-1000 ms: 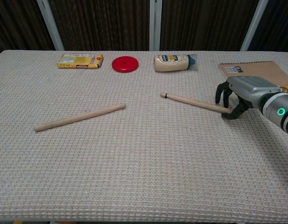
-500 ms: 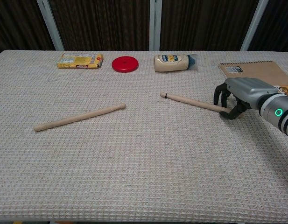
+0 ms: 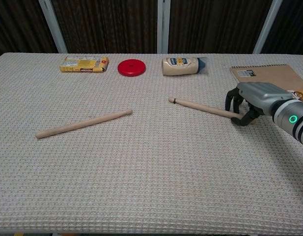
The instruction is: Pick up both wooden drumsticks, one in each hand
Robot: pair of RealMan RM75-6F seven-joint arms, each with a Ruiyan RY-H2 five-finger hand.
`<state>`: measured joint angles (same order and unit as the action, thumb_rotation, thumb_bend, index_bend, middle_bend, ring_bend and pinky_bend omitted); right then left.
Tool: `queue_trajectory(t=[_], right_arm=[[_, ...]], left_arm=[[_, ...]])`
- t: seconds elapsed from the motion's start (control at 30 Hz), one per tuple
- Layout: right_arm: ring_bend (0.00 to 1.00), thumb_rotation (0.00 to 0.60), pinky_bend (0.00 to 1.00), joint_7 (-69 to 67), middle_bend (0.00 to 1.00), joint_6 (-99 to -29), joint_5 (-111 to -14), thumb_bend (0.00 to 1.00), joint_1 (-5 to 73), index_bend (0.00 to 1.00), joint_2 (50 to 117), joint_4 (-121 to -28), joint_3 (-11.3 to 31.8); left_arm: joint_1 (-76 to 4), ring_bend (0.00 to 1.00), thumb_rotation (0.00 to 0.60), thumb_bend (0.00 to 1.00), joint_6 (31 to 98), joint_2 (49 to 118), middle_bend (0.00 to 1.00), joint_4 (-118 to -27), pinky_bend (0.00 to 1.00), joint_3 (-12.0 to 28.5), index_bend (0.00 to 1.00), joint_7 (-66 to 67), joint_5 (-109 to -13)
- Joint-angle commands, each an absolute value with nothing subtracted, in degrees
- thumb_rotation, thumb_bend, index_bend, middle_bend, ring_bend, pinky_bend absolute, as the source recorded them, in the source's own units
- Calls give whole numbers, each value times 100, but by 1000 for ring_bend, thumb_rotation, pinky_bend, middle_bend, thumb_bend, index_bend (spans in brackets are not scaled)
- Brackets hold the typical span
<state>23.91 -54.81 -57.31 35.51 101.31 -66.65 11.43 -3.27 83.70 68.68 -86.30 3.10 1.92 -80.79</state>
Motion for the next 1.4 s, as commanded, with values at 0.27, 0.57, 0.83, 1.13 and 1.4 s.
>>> queue_trajectory(t=[0.27,0.57,0.83,1.13,1.4], right_arm=[[299,600,245,2371,535,-5436,-5739,303,3583,463,10169,-6582,1141],[345,600,246,2310,547,-5460,-5906,568,3602,534,10071,-6666,1106],[349,600,246,1736,552,-5771,-6665,709,3469,542,9236,-7325,1038],[355,600,246,1058,554,-6254,-7174,717,3236,553,8128,-8321,1202],[357,600,246,765,552,-6442,-7235,717,3071,556,7695,-8604,1246]], left_arm=[[-360,19,600,93,8289,6854,137,-8638,34,331,206,205,-8024],[-534,19,600,93,8053,6781,137,-8654,34,379,206,255,-8016],[-1160,157,600,93,7406,6540,184,-9217,66,691,224,678,-7881],[-2128,552,600,102,6709,7175,378,-9714,402,1263,345,1565,-7141],[-2759,635,600,104,6307,8358,399,-9485,527,1243,363,2792,-6044]])
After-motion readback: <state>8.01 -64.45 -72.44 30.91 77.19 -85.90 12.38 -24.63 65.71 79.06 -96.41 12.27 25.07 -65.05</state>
